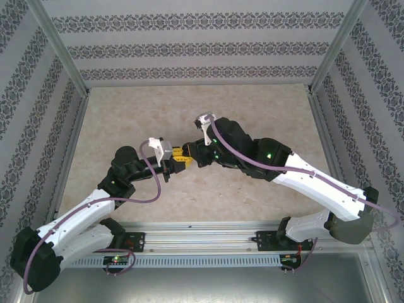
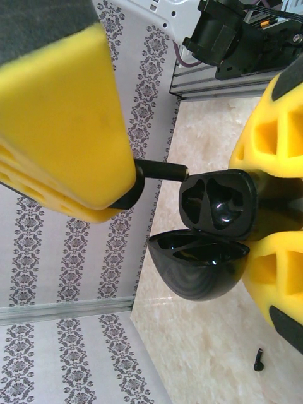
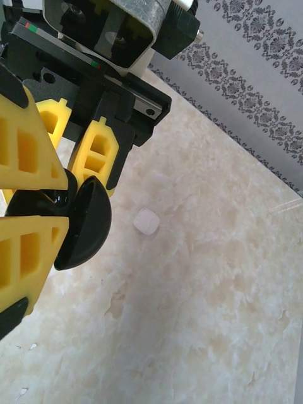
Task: Insert the wireless bluetooth earbuds into the charging case
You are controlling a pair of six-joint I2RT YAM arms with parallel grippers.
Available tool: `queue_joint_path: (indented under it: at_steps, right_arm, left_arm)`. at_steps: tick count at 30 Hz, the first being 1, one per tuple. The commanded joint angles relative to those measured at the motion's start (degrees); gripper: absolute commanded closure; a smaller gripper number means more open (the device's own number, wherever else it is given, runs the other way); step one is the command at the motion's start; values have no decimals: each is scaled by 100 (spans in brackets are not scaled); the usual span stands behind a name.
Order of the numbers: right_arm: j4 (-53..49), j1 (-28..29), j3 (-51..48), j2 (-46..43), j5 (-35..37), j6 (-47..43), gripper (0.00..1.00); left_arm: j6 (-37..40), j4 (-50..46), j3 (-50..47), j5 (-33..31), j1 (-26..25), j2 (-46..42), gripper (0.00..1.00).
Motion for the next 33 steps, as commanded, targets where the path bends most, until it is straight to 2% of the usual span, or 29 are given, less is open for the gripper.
queue_joint_path:
  at_steps: [1, 23, 33]
  right_arm:
    - [86, 52, -64, 36, 155, -7, 87]
    - [19, 17, -218, 200, 56, 180, 87]
    - [-55, 16, -255, 158, 184, 377, 67]
  left_arm:
    - [3, 323, 4, 62, -51, -37, 100]
    - [32, 306, -16, 62, -51, -114, 100]
    - [6, 308, -15, 62, -52, -123, 100]
